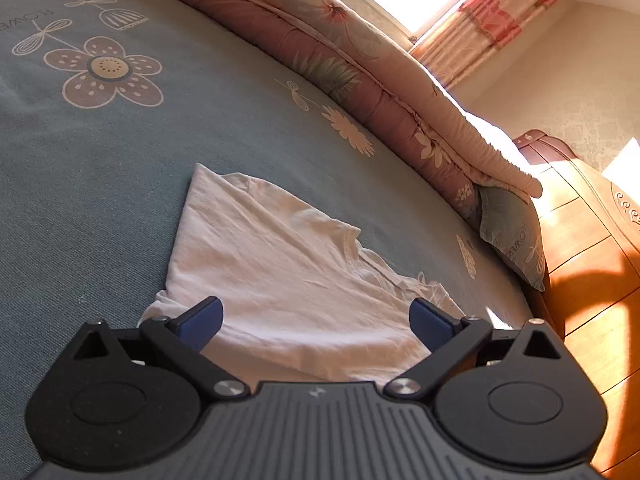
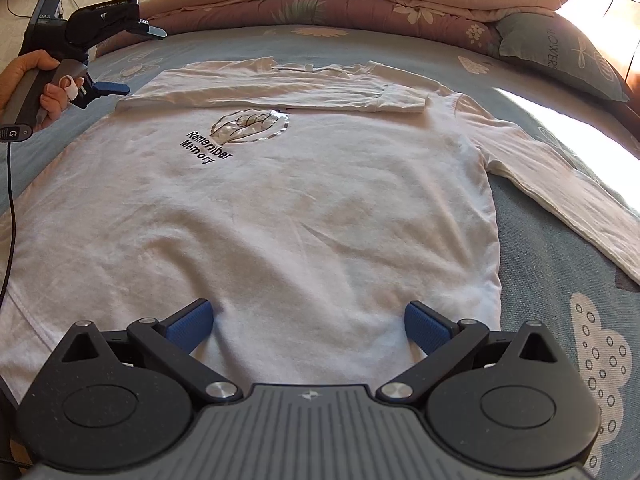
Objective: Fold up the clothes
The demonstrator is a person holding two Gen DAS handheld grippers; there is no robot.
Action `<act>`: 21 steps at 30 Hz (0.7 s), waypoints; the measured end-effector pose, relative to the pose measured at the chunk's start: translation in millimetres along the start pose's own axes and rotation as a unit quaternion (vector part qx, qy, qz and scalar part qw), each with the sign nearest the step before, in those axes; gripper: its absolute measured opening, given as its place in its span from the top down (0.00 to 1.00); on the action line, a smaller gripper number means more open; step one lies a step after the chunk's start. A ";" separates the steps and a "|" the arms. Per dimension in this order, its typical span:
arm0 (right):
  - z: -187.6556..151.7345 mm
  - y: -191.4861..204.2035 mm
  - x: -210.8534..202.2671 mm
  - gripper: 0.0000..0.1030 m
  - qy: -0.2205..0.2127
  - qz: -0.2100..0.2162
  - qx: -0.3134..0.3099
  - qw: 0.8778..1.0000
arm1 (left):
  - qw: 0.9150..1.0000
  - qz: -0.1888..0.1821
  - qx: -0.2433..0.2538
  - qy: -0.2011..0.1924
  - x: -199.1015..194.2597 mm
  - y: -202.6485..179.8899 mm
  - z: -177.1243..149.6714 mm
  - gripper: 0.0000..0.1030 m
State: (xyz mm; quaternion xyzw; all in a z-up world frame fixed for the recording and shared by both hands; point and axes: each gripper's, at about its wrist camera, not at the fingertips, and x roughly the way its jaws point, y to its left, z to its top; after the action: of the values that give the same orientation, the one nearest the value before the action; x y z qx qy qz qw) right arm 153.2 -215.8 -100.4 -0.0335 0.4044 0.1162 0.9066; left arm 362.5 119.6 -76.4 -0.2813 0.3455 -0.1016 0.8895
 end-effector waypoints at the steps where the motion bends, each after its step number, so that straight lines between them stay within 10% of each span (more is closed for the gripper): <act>1: -0.5 0.2 -0.1 0.00 -0.002 -0.001 0.000 1.000 | 1.000 -0.002 0.019 0.005 0.0 -10.1 -3.6 0.03; 12: 22.2 -8.8 -0.1 0.00 0.013 0.021 0.053 0.998 | 0.970 0.034 0.239 0.040 2.4 -51.2 -55.6 0.03; 21: 135.0 -45.5 25.7 0.00 -0.040 0.117 0.159 0.980 | 0.965 -0.012 0.257 0.053 -21.3 -40.5 -51.7 0.03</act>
State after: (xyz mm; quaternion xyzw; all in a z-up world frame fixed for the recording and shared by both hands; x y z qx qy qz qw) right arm 278.5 -234.4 -30.5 0.1629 0.3820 0.1572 0.8960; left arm 312.5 72.1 -72.6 -0.0417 0.3509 -0.2120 0.9112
